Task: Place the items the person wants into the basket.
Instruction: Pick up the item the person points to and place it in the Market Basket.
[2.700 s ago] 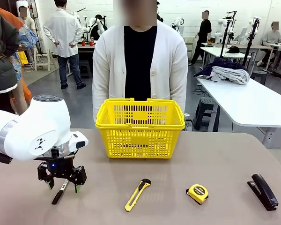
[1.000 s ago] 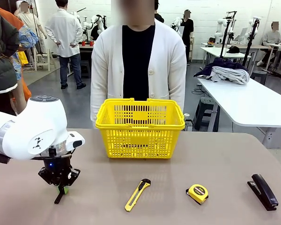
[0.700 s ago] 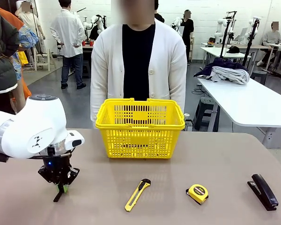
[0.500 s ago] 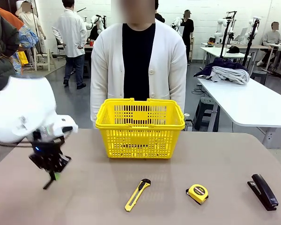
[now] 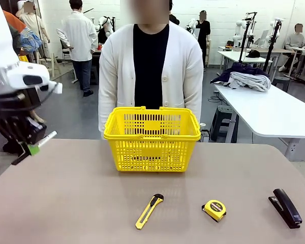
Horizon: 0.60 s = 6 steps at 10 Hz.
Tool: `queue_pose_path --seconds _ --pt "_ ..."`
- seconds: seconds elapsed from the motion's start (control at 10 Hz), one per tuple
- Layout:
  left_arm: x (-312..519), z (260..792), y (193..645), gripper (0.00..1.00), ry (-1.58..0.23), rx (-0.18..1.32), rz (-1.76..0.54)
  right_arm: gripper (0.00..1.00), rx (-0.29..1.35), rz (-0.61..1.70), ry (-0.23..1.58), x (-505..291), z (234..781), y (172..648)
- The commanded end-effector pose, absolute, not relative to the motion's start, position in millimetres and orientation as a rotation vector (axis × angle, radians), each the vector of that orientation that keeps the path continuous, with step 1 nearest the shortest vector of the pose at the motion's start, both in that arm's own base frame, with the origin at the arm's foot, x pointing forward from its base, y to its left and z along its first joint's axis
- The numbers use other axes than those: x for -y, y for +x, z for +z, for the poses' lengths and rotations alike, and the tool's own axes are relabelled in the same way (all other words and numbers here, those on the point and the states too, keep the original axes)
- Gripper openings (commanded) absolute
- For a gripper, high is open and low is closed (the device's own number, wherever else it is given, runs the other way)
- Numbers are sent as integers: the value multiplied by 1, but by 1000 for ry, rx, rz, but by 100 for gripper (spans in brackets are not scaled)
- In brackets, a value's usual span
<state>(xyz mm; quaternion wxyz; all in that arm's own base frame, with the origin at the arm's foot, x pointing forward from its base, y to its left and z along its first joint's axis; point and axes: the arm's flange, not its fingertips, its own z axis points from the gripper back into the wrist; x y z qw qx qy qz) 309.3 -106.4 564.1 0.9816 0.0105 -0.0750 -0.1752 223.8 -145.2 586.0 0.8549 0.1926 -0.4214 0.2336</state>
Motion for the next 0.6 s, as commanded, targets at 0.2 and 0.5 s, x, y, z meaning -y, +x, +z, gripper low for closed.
queue_pose_path --seconds 0.2,0.5 --pt "87 573 316 0 9 133 -371 100 891 492 411 145 586 225" --pt "96 575 313 0 3 151 -349 100 891 492 411 145 586 225"
